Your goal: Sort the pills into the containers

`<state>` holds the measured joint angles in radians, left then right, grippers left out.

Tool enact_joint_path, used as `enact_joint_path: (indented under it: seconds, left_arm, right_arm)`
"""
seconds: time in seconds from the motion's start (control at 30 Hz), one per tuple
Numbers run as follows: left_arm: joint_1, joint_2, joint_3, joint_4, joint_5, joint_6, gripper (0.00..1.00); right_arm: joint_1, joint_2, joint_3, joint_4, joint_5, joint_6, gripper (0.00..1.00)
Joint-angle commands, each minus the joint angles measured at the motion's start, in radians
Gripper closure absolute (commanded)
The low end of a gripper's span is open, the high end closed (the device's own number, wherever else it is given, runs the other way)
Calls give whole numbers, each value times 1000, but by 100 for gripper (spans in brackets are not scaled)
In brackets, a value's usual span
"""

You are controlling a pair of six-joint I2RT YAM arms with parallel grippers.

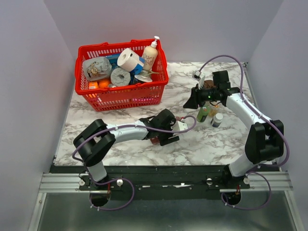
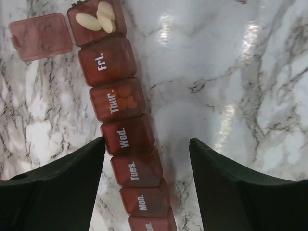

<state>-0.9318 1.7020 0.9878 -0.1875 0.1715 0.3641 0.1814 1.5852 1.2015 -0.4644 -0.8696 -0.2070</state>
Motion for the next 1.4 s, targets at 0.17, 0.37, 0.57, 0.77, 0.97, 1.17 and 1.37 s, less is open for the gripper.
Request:
enact_joint_path:
  seconds: [0.17, 0.37, 0.57, 0.77, 0.97, 1.17, 1.37]
  left_arm:
    - [-13, 7, -38, 48, -153, -31, 27]
    - [-22, -1, -57, 68, -156, -34, 27]
    - [-24, 12, -46, 40, -150, -37, 50]
    - [-29, -15, -69, 48, -133, -51, 58]
    - [-29, -4, -58, 36, -121, -50, 63]
    - [-32, -10, -67, 42, -119, -53, 64]
    - [-35, -8, -64, 39, -116, -50, 65]
  right_arm:
    - [-5, 67, 12, 1, 17, 15, 54]
    - [4, 94, 17, 0, 38, 15, 56]
    - [56, 143, 49, -2, 119, 40, 60]
    - [78, 209, 70, -6, 204, 70, 71]
    - [101, 255, 72, -26, 218, 47, 74]
    - [132, 309, 81, -33, 248, 37, 75]
    - [132, 349, 105, -36, 253, 27, 75]
